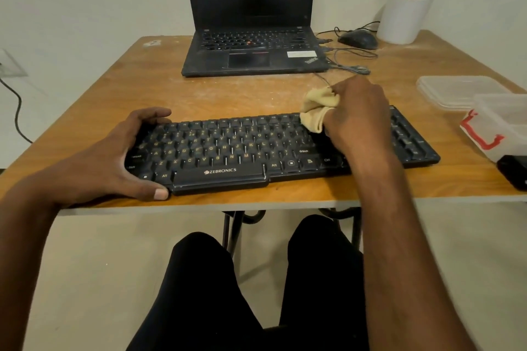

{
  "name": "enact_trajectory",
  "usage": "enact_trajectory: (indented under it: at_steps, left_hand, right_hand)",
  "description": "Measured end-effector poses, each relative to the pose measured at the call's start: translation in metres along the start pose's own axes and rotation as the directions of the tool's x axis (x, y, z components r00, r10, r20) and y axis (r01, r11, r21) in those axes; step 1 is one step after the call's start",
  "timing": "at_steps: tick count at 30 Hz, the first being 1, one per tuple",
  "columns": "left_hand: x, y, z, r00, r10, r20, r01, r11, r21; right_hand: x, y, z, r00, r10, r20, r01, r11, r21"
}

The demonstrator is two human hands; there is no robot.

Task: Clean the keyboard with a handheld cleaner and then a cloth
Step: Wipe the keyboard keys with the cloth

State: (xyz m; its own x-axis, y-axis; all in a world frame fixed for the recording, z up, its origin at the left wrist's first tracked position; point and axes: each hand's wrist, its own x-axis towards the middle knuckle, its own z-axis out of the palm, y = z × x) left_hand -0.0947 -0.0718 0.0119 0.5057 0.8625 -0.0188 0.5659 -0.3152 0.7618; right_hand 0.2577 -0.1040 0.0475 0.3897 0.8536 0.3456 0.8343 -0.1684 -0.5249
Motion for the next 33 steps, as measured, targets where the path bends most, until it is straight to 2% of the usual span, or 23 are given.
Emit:
enact_trajectory:
  at_steps: [2, 5, 8, 12, 17, 22, 27, 30, 33]
  left_hand:
    - [0.0, 0.002, 0.0, 1.0, 0.004, -0.003, -0.004, 1.0, 0.005]
    - [0.0, 0.004, 0.0, 1.0, -0.003, -0.004, 0.003, 1.0, 0.003]
    - [0.0, 0.004, 0.0, 1.0, -0.005, 0.002, 0.005, 1.0, 0.003]
    - [0.0, 0.004, -0.001, 1.0, -0.004, 0.003, 0.004, 1.0, 0.011]
    - [-0.001, 0.003, 0.0, 1.0, -0.004, 0.004, 0.004, 1.0, -0.002]
    - [-0.001, 0.003, 0.0, 1.0, -0.012, 0.016, 0.012, 1.0, -0.002]
    - [-0.001, 0.005, 0.0, 1.0, -0.018, 0.018, 0.018, 1.0, 0.002]
    - [-0.001, 0.006, 0.0, 1.0, -0.015, 0.023, 0.015, 1.0, -0.007]
    - [-0.002, 0.004, -0.001, 1.0, -0.014, 0.025, 0.014, 1.0, -0.018]
  right_hand:
    - [-0.005, -0.01, 0.001, 0.999, -0.03, 0.028, 0.03, 0.999, 0.023]
    - [-0.017, -0.036, 0.013, 0.984, -0.153, 0.094, 0.141, 0.983, 0.122]
    - [-0.02, -0.048, 0.026, 0.965, -0.225, 0.132, 0.207, 0.969, 0.138]
    - [-0.012, -0.029, 0.015, 0.976, -0.171, 0.137, 0.152, 0.979, 0.139]
    - [-0.005, 0.005, -0.005, 0.999, -0.024, 0.029, 0.022, 0.998, 0.052]
    - [-0.024, -0.02, 0.01, 0.994, -0.104, 0.031, 0.101, 0.993, 0.068]
    - [-0.034, -0.037, 0.02, 0.963, -0.235, 0.13, 0.221, 0.968, 0.115]
    - [-0.032, -0.025, 0.009, 0.969, -0.196, 0.153, 0.176, 0.975, 0.132]
    - [-0.027, -0.002, -0.005, 0.99, -0.105, 0.095, 0.097, 0.992, 0.085]
